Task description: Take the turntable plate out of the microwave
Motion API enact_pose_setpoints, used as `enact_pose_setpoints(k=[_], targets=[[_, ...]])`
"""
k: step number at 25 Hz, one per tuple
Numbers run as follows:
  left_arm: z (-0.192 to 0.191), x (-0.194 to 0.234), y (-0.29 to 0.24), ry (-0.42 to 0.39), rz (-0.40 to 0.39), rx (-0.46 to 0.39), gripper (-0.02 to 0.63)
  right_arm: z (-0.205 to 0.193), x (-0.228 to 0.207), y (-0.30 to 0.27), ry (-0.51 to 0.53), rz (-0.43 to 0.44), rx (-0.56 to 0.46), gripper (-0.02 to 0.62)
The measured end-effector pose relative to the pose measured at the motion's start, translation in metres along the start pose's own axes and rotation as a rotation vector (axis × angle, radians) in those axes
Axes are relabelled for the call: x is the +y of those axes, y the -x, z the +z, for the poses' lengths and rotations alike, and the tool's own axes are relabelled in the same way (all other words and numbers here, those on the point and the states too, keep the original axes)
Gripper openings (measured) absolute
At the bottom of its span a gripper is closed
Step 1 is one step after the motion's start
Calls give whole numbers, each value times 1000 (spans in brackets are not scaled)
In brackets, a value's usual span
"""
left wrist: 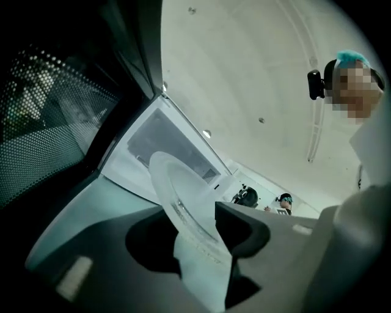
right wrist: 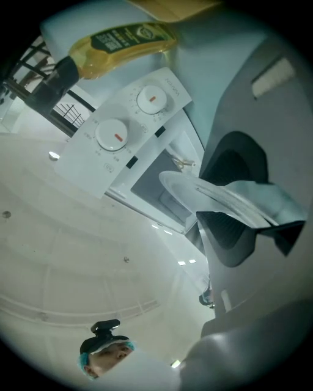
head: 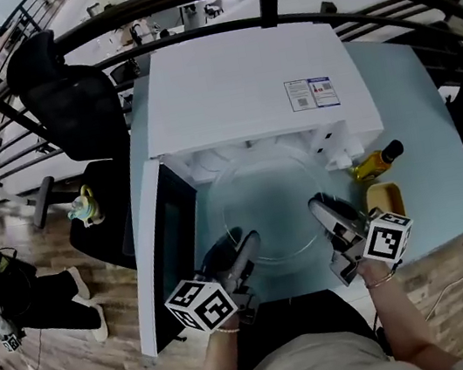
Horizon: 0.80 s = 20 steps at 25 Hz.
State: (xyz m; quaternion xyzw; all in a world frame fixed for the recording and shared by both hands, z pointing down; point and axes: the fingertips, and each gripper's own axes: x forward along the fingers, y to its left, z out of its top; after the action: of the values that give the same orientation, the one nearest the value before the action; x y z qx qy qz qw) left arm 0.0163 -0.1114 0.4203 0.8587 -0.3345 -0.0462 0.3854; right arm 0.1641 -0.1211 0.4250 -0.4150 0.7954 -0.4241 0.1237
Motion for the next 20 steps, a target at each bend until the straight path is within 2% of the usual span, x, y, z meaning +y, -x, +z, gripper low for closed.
enact_pose_setpoints(k=[6,20], targets=[[7,-13,12,-1,-11,2,186,4,22,6,31,25,-4,163],[36,-49,39,-66,-27,-21,187,19,68,16,76,100,-39,164]])
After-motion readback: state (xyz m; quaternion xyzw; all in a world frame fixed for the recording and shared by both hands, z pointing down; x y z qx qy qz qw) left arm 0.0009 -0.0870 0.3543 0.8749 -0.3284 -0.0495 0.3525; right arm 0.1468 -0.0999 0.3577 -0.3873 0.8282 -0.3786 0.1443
